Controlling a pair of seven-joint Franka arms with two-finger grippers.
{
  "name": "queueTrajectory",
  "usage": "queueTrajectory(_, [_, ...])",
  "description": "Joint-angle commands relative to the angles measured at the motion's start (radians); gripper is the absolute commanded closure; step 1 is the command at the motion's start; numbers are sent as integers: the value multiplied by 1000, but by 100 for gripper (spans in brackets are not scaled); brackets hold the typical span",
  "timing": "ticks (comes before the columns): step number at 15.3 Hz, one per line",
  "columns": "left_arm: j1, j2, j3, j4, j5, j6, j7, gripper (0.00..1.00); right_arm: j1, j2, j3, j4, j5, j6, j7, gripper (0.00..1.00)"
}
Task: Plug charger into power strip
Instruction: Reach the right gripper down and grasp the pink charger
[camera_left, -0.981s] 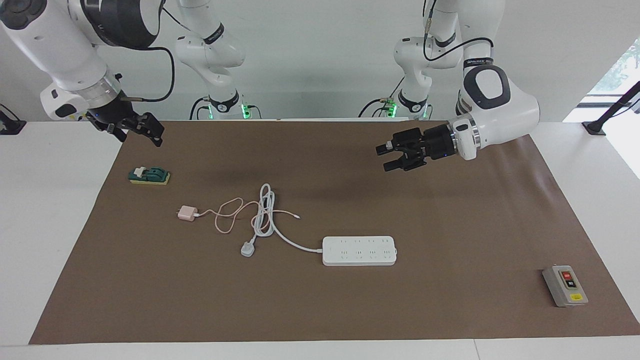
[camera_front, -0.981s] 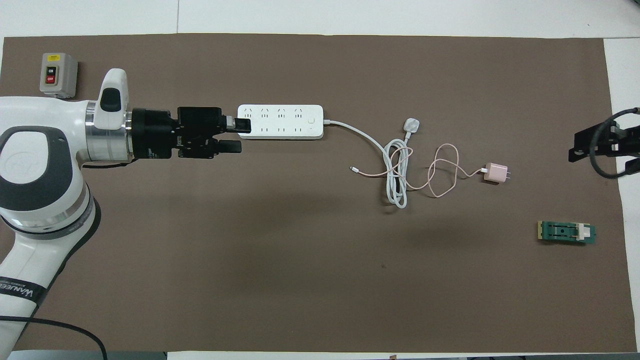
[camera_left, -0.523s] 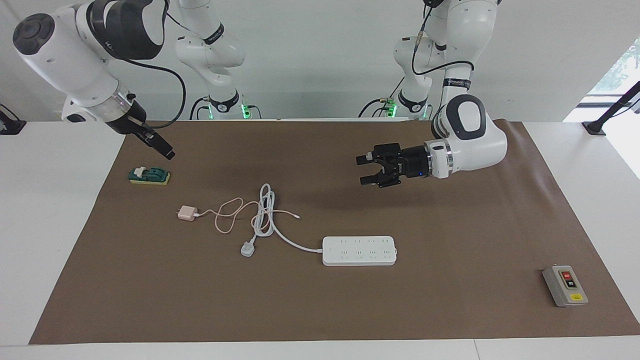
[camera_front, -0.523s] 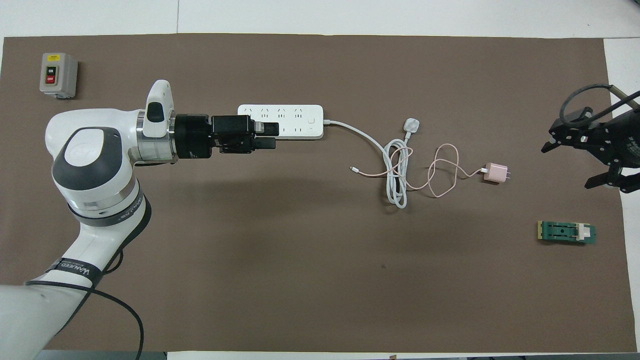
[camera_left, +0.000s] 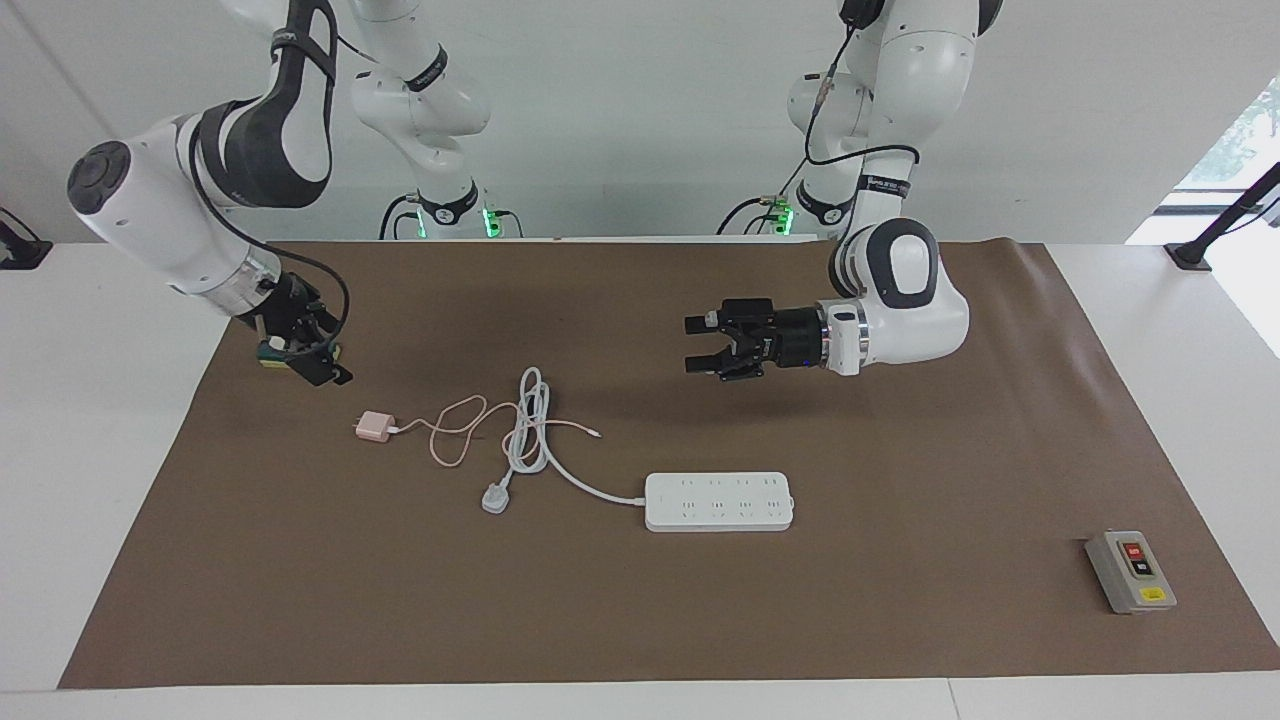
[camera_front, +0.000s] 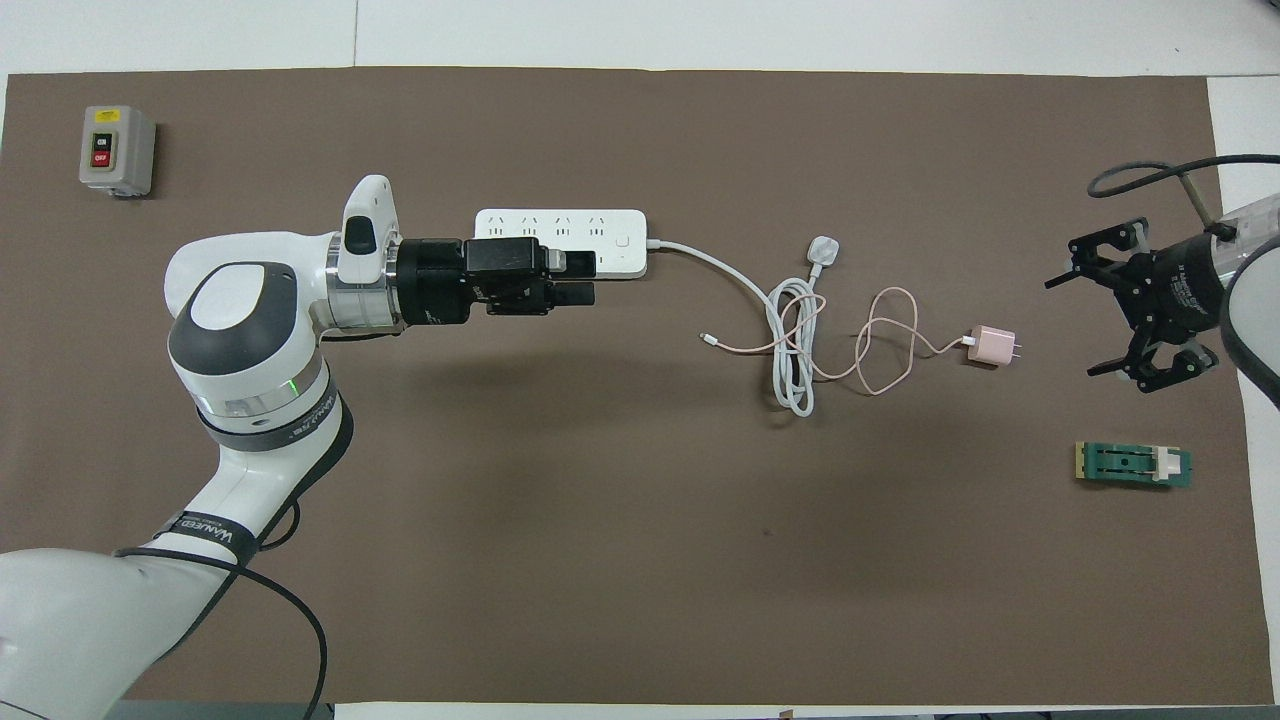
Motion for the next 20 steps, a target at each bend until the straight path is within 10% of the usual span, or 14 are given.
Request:
queueTrajectory(1, [-20, 1, 12, -6, -28, 0, 11, 0, -37, 10, 6, -69, 82, 94, 95, 0])
queueTrajectory(9, [-26, 36, 12, 2, -86, -15, 14, 0, -83, 19, 5, -140, 133, 140, 275, 0])
queueTrajectory(20, [-27, 44, 12, 3, -102, -17, 14, 0, -130, 183, 6, -137, 346, 246, -10, 0])
